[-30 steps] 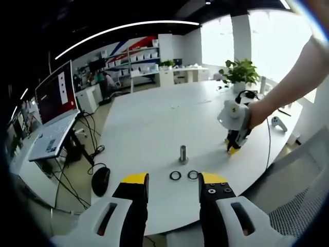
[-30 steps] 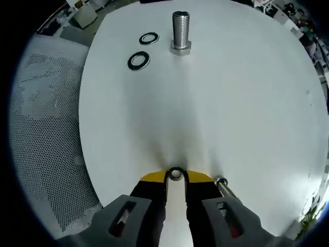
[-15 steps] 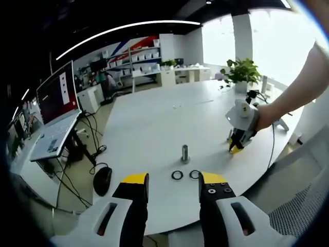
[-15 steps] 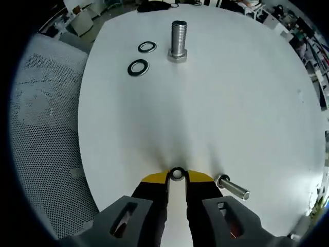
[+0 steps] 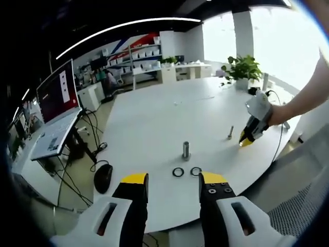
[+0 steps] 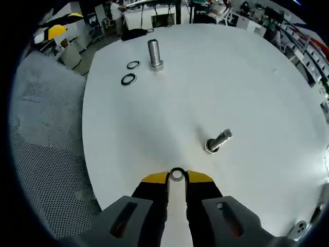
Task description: Place the washer onto the threaded stud by aligning its center hole with the stud, sliding it down to the base, and recovering from edge contact or off-axis alignment until the washer reaches the visible bottom stop.
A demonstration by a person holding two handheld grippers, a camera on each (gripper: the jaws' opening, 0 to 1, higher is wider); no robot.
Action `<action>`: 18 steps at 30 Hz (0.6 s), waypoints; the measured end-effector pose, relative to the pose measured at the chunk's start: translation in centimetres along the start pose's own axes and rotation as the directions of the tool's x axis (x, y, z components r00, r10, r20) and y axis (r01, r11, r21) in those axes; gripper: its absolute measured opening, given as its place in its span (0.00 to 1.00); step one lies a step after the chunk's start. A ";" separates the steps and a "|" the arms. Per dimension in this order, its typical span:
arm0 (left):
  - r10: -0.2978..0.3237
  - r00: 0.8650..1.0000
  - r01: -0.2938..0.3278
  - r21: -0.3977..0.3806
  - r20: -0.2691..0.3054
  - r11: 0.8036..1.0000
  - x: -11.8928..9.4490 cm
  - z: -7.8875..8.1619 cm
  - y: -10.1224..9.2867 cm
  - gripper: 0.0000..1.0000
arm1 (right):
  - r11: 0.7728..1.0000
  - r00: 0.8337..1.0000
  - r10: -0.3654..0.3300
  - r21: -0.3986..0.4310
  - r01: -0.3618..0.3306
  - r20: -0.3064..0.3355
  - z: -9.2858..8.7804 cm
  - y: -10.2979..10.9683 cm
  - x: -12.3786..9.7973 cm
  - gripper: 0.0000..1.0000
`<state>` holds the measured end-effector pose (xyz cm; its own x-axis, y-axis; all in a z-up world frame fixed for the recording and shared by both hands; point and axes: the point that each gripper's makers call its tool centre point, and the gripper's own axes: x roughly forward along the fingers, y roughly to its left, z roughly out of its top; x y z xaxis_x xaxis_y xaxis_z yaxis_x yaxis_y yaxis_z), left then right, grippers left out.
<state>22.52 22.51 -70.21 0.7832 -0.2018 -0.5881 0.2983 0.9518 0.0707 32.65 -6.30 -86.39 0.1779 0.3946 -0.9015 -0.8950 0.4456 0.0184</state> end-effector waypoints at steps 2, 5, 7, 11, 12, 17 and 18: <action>0.003 1.000 -0.003 0.001 0.002 1.000 0.0 0.0 0.1 0.38 | 1.000 1.000 -0.008 0.019 0.007 0.013 -0.2 -0.6 -0.7 0.14; 0.000 1.000 0.000 -0.003 0.020 1.000 -0.2 0.4 -0.1 0.38 | 0.999 0.998 -0.037 0.034 0.035 0.059 0.4 -1.4 -1.8 0.14; -0.007 1.000 0.007 -0.006 0.023 1.000 -0.2 0.4 -0.2 0.39 | 0.998 0.995 -0.050 0.032 0.047 0.088 1.2 -1.7 -2.5 0.14; -0.010 1.000 0.010 0.002 0.014 1.000 -0.1 0.3 -0.4 0.39 | 0.998 0.990 -0.062 0.021 0.060 0.126 2.7 -2.2 -3.4 0.14; -0.009 1.000 0.009 0.002 0.013 1.000 -0.1 0.3 -0.3 0.39 | 0.998 0.988 -0.068 0.010 0.068 0.139 3.2 -2.3 -3.7 0.14; 0.000 1.000 0.000 -0.002 0.017 1.000 -0.2 0.3 -0.1 0.39 | 0.996 0.983 -0.082 -0.022 0.086 0.164 4.5 -2.7 -4.3 0.14; 0.001 1.000 -0.001 0.000 0.017 1.000 -0.2 0.3 -0.2 0.39 | 0.996 0.982 -0.082 -0.031 0.089 0.168 4.8 -2.7 -4.4 0.14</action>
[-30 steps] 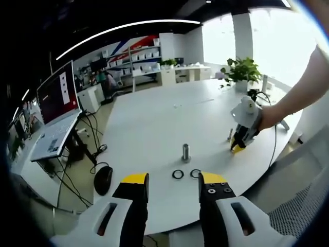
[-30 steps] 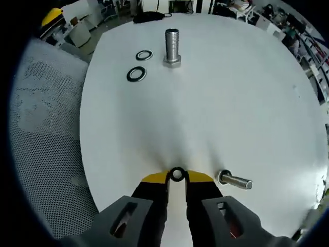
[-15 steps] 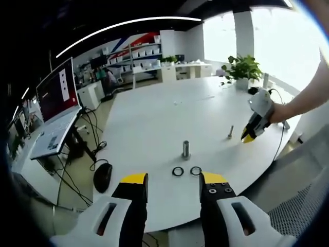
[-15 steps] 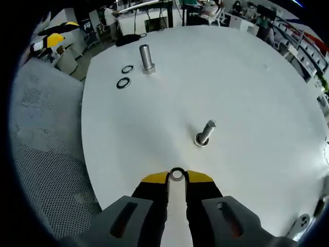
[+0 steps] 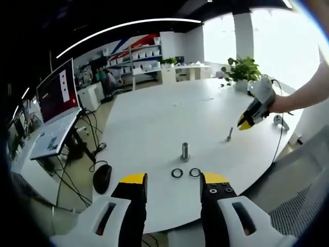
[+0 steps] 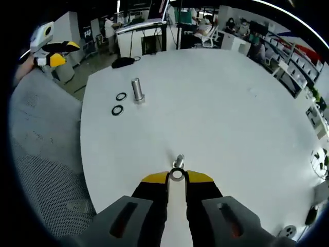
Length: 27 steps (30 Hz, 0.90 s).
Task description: Place the washer onto the threaded stud by aligning its center hole with the stud, sliding it down to the base, and recovering from edge contact or off-axis alignment until the washer reaches the visible bottom stop.
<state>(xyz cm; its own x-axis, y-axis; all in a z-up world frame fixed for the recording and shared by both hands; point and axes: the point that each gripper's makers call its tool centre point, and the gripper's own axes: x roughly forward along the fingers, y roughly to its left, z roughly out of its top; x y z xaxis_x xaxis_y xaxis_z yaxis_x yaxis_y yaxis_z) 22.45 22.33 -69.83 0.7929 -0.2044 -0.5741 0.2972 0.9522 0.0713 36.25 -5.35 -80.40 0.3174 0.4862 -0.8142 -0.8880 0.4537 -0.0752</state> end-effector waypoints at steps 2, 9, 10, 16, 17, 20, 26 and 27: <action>0.001 1.000 -0.001 0.004 -0.003 1.000 0.0 -0.1 0.0 0.39 | 1.000 1.000 -0.001 -0.010 0.001 0.006 0.5 -0.1 0.0 0.14; 0.008 1.000 -0.008 0.008 -0.001 1.000 0.0 0.0 0.1 0.39 | 0.999 1.000 0.011 -0.051 -0.011 -0.010 1.1 -0.2 0.9 0.14; 0.008 1.000 -0.008 0.007 -0.001 1.000 -0.1 0.0 0.1 0.39 | 0.998 1.000 0.012 -0.054 -0.013 -0.014 1.1 -0.2 1.0 0.14; 0.010 1.000 -0.010 0.012 -0.002 1.000 0.0 0.0 0.1 0.39 | 0.998 1.000 0.008 -0.054 -0.009 -0.022 1.1 -0.4 1.4 0.14; 0.011 1.000 -0.011 0.014 -0.003 1.000 0.0 -0.1 0.2 0.38 | 0.998 1.000 0.005 -0.058 -0.007 -0.023 1.1 -0.5 1.4 0.14; 0.011 1.000 -0.011 0.013 -0.001 1.000 -0.1 0.0 0.1 0.38 | 0.998 0.999 0.010 -0.057 -0.012 -0.036 0.9 -0.7 1.7 0.14; 0.015 1.000 -0.015 0.013 -0.003 1.000 -0.1 0.0 0.2 0.38 | 0.998 0.999 0.017 -0.060 -0.020 -0.050 0.6 -0.5 2.0 0.14; 0.016 1.000 -0.016 0.012 -0.003 1.000 -0.1 0.0 0.2 0.38 | 0.998 0.999 0.017 -0.065 -0.021 -0.048 0.7 -0.5 2.1 0.14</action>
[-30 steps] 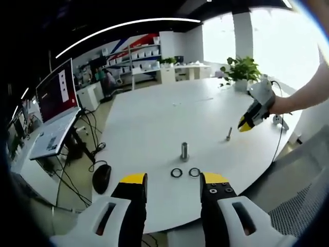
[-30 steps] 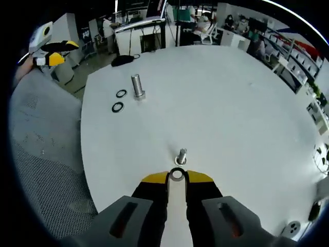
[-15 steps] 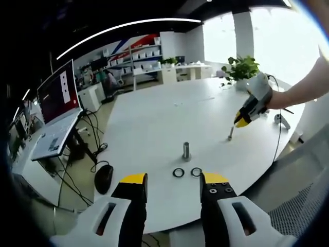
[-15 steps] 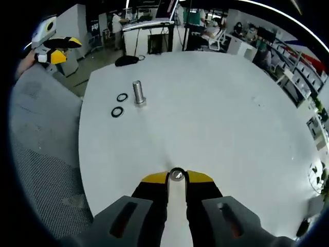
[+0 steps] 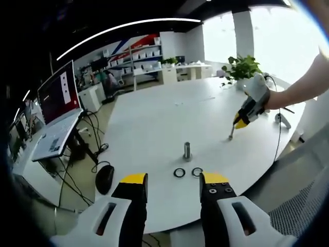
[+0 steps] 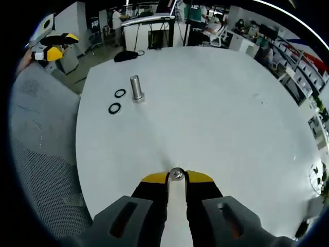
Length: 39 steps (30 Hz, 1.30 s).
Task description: Place the washer onto the threaded stud by aligning its center hole with the stud, sliding it down to the base, and recovering from edge contact or off-axis alignment until the washer reaches the visible bottom stop.
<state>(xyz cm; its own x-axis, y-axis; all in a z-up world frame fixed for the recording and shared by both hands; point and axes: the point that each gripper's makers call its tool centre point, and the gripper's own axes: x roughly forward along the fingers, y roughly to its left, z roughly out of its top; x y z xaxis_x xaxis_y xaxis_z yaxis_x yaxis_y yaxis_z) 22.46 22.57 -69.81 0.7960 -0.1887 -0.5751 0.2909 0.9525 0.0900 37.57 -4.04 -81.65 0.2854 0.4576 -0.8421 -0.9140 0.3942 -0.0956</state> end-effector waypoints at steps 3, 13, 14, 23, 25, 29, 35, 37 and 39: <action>-0.002 1.000 0.002 0.005 -0.006 1.000 0.1 -0.1 -0.1 0.38 | 1.000 1.000 0.002 -0.002 -0.002 -0.005 0.1 0.0 0.2 0.14; 0.000 1.000 0.000 0.002 -0.006 1.000 0.1 -0.2 0.1 0.37 | 1.000 1.000 0.009 0.009 -0.009 -0.017 0.4 0.0 0.5 0.14; 0.003 1.000 -0.003 0.000 -0.011 1.000 0.1 -0.2 0.1 0.37 | 1.000 1.000 0.008 0.005 -0.008 -0.020 0.4 0.0 0.5 0.14; 0.000 1.000 0.000 0.001 -0.010 1.000 0.1 -0.2 0.1 0.37 | 1.000 0.999 0.010 -0.006 -0.010 -0.045 0.4 -0.1 0.5 0.14; -0.002 1.000 0.002 0.003 -0.012 1.000 0.1 -0.2 0.0 0.37 | 1.000 0.999 0.013 -0.007 -0.013 -0.051 0.4 -0.2 0.5 0.14; -0.005 1.000 0.005 0.003 -0.012 1.000 0.2 -0.2 0.0 0.37 | 1.000 0.998 0.015 -0.004 -0.016 -0.060 0.5 -0.3 0.6 0.14; -0.008 1.000 0.008 0.005 -0.014 1.000 0.1 -0.3 -0.1 0.37 | 1.000 0.996 0.023 -0.004 -0.023 -0.085 0.7 0.0 0.7 0.14; -0.007 1.000 0.007 0.007 -0.017 1.000 0.2 -0.3 -0.1 0.37 | 1.000 0.995 0.023 -0.011 -0.024 -0.092 0.6 0.0 0.7 0.15; -0.007 1.000 0.007 0.005 -0.016 1.000 0.1 -0.3 -0.1 0.37 | 1.000 0.995 0.028 -0.009 -0.029 -0.098 0.4 0.1 0.8 0.15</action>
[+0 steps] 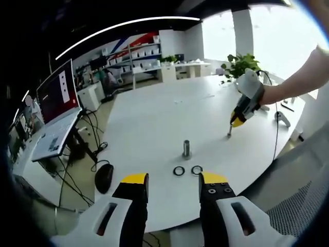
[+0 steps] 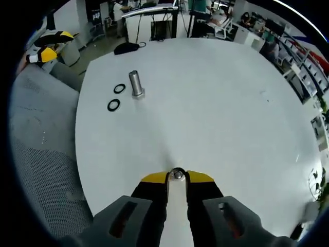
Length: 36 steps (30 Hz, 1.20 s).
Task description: Place the washer onto the threaded stud by aligning its center hole with the stud, sliding it down to the base, and recovering from edge contact or off-axis alignment until the washer reaches the visible bottom stop.
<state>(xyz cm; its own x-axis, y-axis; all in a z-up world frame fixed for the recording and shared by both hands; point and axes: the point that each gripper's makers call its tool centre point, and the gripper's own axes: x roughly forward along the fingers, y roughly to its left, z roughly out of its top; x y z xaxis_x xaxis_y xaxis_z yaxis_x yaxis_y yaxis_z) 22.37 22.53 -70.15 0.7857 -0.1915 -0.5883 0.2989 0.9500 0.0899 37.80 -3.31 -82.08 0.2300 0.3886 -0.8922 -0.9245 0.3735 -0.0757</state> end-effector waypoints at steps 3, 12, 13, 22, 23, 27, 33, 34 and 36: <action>0.001 1.000 -0.001 0.001 0.001 1.000 0.0 0.0 0.0 0.37 | 1.000 1.000 0.002 -0.003 -0.002 -0.007 -0.2 0.0 0.1 0.15; 0.006 1.000 -0.006 0.000 -0.003 1.000 0.0 -0.1 0.1 0.37 | 1.000 1.000 0.009 -0.004 -0.009 -0.020 -0.5 -0.2 0.9 0.15; 0.007 1.000 -0.007 0.000 0.000 1.000 0.0 0.0 0.2 0.37 | 1.000 1.000 0.009 -0.004 -0.010 -0.021 -0.5 -0.2 1.0 0.15; 0.007 1.000 -0.007 -0.003 -0.001 1.000 0.0 -0.1 0.2 0.37 | 1.000 0.999 0.022 0.011 -0.021 -0.040 -1.0 -0.4 2.3 0.15; 0.008 1.000 -0.008 -0.002 -0.002 1.000 0.0 -0.1 0.2 0.37 | 1.000 0.999 0.024 0.013 -0.023 -0.043 -1.2 -0.4 2.5 0.15; 0.009 1.000 -0.009 -0.003 0.001 1.000 0.0 0.0 0.2 0.37 | 0.999 0.998 0.028 0.025 -0.026 -0.056 -1.6 -0.2 3.1 0.15; 0.004 1.000 -0.004 -0.003 -0.003 1.000 0.0 -0.1 0.1 0.36 | 0.999 0.997 0.031 0.032 -0.029 -0.064 -2.1 0.0 3.6 0.15; 0.002 1.000 -0.002 -0.002 -0.004 1.000 0.0 -0.1 0.1 0.36 | 0.999 0.997 0.031 0.034 -0.029 -0.066 -2.1 0.0 3.6 0.15; 0.000 1.000 0.000 -0.002 -0.006 1.000 0.1 -0.1 0.1 0.36 | 0.999 0.997 0.030 0.041 -0.027 -0.067 -2.3 0.0 3.7 0.15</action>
<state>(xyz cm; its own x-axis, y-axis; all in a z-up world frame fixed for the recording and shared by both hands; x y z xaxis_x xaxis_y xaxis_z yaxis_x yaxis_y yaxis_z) 22.38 22.61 -70.32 0.7824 -0.1899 -0.5931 0.2977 0.9506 0.0883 37.96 -3.86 -86.40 0.1815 0.3425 -0.9218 -0.9172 0.3970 -0.0331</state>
